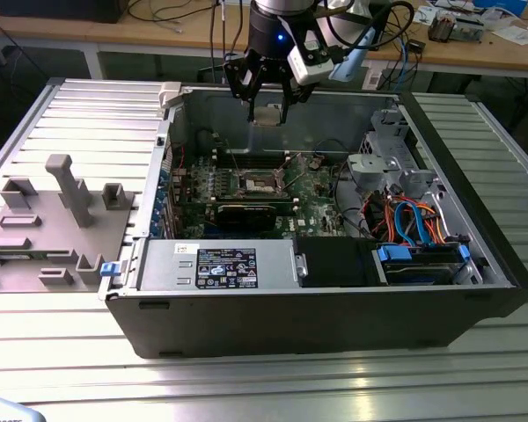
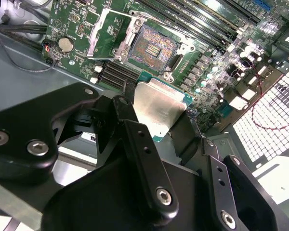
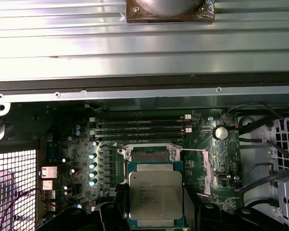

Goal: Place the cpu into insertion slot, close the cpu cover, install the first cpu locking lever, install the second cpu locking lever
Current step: 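Place the cpu into insertion slot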

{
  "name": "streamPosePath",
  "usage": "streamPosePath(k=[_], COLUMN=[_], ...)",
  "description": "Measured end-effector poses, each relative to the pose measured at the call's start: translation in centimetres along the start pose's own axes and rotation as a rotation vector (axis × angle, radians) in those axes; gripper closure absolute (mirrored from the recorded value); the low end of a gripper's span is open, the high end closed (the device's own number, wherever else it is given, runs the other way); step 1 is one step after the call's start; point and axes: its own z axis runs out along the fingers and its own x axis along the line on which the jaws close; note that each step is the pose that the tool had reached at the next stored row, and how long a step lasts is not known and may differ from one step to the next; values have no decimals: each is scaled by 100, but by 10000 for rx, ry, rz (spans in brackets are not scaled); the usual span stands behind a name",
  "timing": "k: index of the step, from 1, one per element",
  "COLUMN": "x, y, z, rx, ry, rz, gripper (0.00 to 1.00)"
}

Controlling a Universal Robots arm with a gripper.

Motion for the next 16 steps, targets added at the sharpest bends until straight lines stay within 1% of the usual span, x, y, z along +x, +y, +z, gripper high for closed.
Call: streamPosePath(k=[6, 9, 16], x=[0, 0, 0], y=[0, 0, -1], z=[1, 4, 13], rx=[-1, 16, 24], ry=[-15, -22, -28], rz=[162, 246, 318], gripper=[45, 45, 45])
